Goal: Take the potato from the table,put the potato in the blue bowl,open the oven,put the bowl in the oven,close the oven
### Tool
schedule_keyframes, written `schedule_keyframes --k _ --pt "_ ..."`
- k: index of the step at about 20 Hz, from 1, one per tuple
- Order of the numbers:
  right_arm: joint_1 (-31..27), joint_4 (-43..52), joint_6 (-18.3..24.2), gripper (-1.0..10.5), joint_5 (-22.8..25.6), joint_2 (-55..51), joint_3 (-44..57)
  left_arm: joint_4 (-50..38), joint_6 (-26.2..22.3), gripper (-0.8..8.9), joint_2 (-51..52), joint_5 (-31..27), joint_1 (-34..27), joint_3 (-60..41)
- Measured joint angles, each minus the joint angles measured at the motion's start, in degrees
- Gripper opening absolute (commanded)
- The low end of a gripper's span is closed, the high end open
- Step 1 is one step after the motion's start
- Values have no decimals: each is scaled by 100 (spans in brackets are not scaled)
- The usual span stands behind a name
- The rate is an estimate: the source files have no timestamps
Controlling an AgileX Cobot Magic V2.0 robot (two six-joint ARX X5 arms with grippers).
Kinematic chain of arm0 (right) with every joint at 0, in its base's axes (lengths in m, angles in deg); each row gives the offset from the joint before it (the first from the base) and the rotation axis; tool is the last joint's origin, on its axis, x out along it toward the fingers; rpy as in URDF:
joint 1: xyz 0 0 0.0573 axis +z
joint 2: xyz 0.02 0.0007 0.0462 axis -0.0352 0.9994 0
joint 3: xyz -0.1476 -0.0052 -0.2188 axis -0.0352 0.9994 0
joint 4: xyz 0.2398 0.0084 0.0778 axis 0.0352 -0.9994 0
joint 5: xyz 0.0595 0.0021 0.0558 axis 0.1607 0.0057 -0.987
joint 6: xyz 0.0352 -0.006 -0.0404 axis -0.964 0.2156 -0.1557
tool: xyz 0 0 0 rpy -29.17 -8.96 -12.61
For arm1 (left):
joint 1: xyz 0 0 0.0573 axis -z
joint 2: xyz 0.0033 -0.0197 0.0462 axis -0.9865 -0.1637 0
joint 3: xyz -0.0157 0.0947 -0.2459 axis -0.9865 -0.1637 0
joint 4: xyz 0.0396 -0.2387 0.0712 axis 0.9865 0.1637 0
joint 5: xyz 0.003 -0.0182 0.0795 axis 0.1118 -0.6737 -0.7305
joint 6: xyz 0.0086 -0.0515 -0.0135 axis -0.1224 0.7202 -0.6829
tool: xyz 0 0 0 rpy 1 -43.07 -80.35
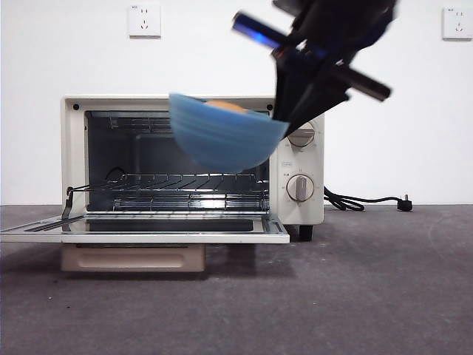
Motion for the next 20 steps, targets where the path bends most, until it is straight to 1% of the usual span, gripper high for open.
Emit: schedule_keyframes --k 4,8,14,18,20 --pt "13 116 -122 -13 188 927 -872 37 -13 -8 -2 2 2 0" --pt "11 197 -201 -13 348 1486 -1469 96 -39 -8 -2 4 2 0" --pt "-50 599 -398 -13 636 1792 -1534 203 -57 -8 -2 20 2 0" --pt "-136 695 -492 -13 697 1838 -1534 208 -57 -8 -2 50 2 0" --pt "-155 723 -509 -12 870 1847 -1534 212 -57 -8 -2 109 2 0"
